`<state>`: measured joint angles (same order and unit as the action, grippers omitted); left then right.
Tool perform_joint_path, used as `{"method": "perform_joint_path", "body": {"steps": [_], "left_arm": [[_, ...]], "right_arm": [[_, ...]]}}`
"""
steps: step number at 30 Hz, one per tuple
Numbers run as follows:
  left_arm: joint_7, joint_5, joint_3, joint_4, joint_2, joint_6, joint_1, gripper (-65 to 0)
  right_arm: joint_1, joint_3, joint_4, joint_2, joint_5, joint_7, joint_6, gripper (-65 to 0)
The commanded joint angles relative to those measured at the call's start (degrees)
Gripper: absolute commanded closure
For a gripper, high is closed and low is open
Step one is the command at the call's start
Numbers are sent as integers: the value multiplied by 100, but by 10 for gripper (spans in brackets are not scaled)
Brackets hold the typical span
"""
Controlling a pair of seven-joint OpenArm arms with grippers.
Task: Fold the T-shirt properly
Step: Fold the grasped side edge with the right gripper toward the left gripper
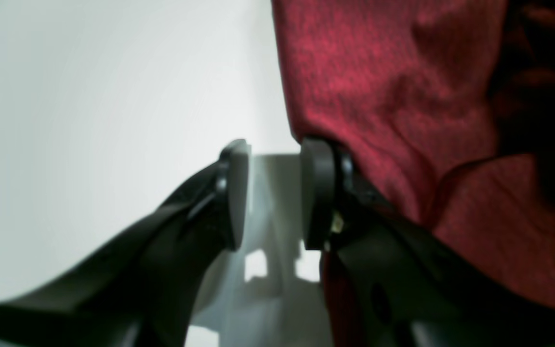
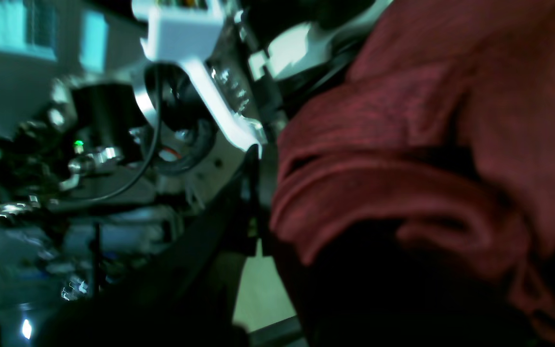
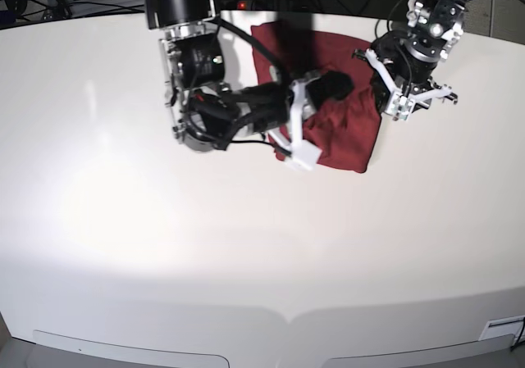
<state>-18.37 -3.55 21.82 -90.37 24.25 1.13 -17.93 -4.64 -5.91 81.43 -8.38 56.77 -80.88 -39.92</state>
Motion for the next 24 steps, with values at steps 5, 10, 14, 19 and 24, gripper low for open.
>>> {"method": "perform_joint_path", "body": {"steps": [5, 10, 14, 19, 24], "left_arm": [[-772, -31, 31, 114, 26, -162, -85, -185], [-769, -35, 31, 114, 22, -160, -98, -185], [-772, -55, 31, 114, 22, -160, -101, -185], [-776, -120, 31, 114, 20, -162, -114, -185], [-776, -243, 31, 114, 20, -166, -116, -185]], "right_arm": [[-426, -94, 96, -62, -387, 88, -8, 0], [-601, -85, 96, -62, -1419, 516, -8, 0], [-603, -87, 94, -62, -2050, 1368, -8, 0], [-647, -111, 39, -62, -2114, 1832, -8, 0], [-697, -369, -103, -62, -2540, 2544, -8, 0]]}}
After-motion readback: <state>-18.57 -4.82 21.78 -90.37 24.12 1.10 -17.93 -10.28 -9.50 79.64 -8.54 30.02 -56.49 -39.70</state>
